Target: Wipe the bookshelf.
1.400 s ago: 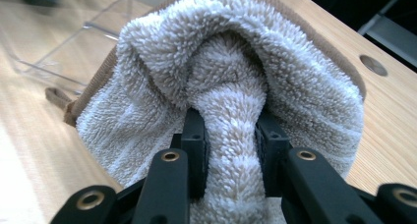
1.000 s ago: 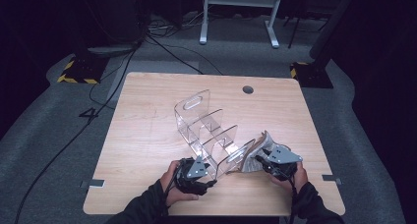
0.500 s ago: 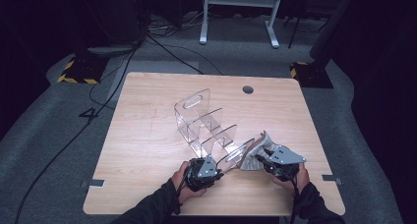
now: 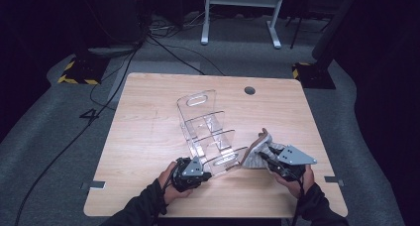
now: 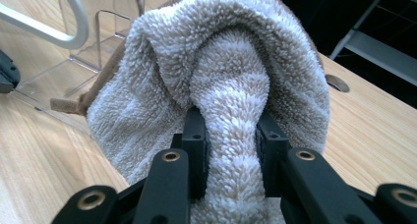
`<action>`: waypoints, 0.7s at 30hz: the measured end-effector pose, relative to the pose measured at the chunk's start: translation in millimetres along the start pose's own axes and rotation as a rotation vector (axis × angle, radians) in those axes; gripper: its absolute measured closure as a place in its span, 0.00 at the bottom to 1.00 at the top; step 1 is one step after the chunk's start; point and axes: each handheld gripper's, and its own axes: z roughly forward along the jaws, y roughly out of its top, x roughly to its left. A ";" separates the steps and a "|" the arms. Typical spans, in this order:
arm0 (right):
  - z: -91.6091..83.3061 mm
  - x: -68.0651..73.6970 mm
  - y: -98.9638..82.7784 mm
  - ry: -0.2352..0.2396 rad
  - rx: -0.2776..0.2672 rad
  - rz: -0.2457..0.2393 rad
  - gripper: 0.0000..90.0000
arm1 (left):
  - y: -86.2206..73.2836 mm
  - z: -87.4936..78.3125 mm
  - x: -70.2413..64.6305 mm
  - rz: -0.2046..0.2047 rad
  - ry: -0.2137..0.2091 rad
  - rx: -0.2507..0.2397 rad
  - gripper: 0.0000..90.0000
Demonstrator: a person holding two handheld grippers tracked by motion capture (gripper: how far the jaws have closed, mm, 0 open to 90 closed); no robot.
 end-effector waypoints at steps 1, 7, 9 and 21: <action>0.9 1.2 0.9 0.005 0.001 -0.006 0.81 | -0.8 -1.4 0.5 0.004 0.002 0.003 0.96; 1.2 5.5 7.6 0.024 -0.018 -0.014 0.81 | -12.5 -15.4 3.3 -0.014 0.009 0.020 0.90; -2.0 5.3 13.8 0.033 -0.045 -0.009 0.81 | -17.3 -21.1 4.7 -0.029 0.031 0.025 0.84; 1.2 9.7 40.5 0.137 -0.106 -0.052 0.80 | -43.4 -63.5 32.1 -0.158 0.238 0.009 0.48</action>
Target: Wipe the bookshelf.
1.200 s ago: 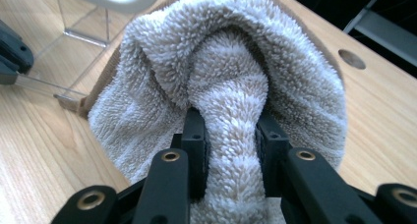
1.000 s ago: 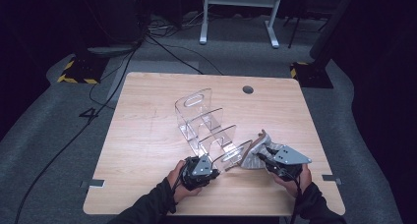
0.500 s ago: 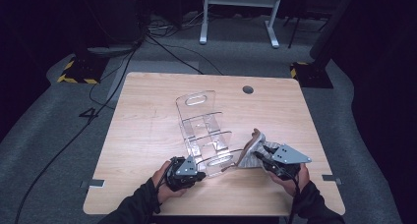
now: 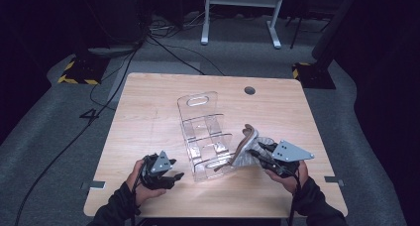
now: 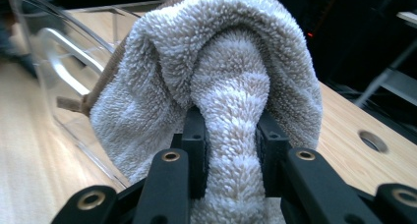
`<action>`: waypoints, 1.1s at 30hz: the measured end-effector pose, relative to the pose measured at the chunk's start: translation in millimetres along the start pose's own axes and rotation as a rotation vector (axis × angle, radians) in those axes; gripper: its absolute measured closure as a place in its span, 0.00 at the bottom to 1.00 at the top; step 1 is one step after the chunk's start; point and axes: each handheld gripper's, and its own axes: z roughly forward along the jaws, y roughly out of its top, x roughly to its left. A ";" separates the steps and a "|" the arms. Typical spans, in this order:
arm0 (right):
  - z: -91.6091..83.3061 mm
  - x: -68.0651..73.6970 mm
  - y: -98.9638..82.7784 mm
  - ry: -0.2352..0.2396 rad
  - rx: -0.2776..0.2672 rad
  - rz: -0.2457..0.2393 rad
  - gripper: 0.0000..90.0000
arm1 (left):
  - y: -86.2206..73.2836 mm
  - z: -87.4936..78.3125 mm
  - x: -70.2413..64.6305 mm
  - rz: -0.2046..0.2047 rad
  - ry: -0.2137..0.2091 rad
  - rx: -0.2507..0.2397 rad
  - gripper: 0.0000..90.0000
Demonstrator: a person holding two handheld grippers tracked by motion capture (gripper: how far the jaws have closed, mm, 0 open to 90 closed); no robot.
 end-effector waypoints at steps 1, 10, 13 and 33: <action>1.2 0.8 1.4 0.012 0.001 -0.004 0.80 | 1.5 1.1 4.3 -0.010 0.017 -0.008 0.47; 10.5 1.5 6.6 0.120 0.009 0.001 0.79 | 20.1 23.3 20.0 -0.002 -0.025 -0.033 0.52; 12.1 1.2 6.8 0.143 0.014 -0.002 0.79 | 25.0 28.1 17.4 0.019 -0.028 -0.038 0.60; 14.3 13.7 8.0 0.283 0.049 -0.064 0.81 | 37.9 25.7 18.1 0.064 -0.087 -0.079 0.85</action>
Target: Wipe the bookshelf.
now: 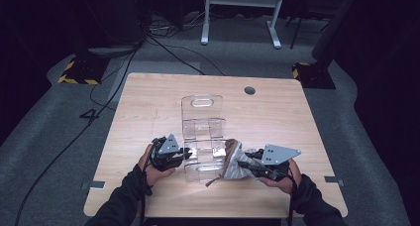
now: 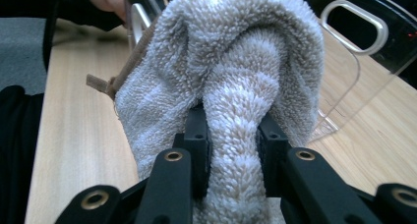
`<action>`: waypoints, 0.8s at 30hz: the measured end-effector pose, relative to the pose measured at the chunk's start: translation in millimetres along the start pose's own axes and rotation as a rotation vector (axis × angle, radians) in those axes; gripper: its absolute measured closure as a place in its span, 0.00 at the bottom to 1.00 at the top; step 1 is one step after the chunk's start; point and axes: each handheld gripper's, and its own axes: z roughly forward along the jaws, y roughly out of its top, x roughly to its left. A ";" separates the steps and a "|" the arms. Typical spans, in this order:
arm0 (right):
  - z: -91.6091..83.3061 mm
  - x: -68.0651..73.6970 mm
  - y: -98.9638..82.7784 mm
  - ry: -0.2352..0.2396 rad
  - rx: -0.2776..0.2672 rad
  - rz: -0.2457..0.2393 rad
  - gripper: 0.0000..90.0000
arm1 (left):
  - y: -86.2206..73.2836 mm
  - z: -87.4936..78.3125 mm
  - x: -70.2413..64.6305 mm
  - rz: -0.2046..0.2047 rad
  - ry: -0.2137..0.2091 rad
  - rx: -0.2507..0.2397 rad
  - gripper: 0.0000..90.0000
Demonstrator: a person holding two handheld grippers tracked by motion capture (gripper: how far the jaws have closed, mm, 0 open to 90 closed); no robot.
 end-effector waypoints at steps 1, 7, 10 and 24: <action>-0.4 0.9 -0.1 0.008 0.000 -0.007 0.81 | 0.8 0.0 0.5 0.000 -0.004 0.005 0.85; 0.2 6.4 0.1 0.075 0.007 -0.035 0.82 | 7.5 4.1 3.0 0.032 -0.036 0.012 0.85; 3.7 11.2 0.4 0.093 0.024 -0.051 0.82 | 11.2 8.3 3.5 0.032 -0.039 0.018 0.86; 12.3 37.0 -9.6 0.096 0.037 -0.061 0.82 | 34.0 25.3 6.1 0.061 -0.047 -0.013 0.90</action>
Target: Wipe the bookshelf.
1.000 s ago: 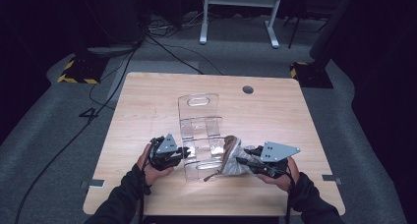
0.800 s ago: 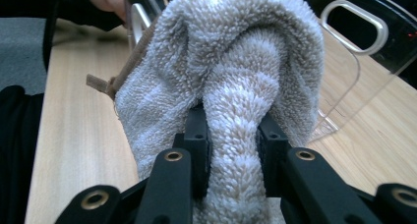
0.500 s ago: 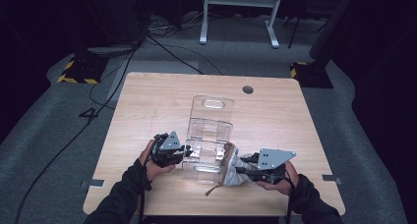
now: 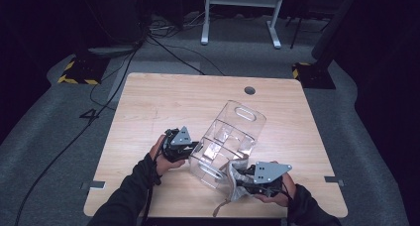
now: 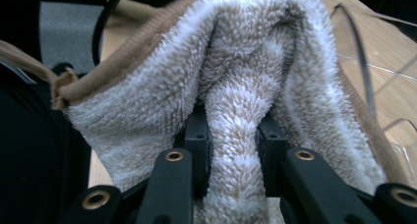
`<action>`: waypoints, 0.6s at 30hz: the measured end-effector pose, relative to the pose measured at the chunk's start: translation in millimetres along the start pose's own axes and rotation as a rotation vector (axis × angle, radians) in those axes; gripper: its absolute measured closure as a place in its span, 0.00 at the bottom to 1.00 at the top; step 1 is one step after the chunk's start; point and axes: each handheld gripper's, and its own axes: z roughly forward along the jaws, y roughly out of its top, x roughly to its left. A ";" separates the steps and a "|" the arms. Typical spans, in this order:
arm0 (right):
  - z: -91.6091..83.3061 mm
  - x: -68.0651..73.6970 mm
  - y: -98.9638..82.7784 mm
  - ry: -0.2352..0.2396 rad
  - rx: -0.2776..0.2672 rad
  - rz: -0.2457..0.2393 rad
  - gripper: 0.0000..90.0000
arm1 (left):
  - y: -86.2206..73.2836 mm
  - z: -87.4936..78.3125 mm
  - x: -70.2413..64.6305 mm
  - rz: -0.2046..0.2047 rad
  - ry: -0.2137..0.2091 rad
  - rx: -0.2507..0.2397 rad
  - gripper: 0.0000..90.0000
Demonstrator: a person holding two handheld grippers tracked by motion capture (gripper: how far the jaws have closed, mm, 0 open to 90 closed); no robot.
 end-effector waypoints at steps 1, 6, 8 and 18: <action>2.2 1.8 -1.6 -0.013 -0.002 0.007 0.82 | 0.8 0.3 0.4 -0.004 0.004 -0.001 0.89; 13.0 4.2 -12.3 -0.084 0.039 0.023 0.82 | -2.1 -11.1 3.0 -0.032 0.063 -0.006 0.76; 16.4 5.4 -16.2 -0.109 0.048 0.032 0.82 | -6.9 -21.0 2.5 -0.068 0.083 -0.002 0.68; 33.1 13.5 -26.2 -0.177 0.098 0.004 0.81 | -43.6 -40.4 -27.5 -0.068 0.112 0.081 0.39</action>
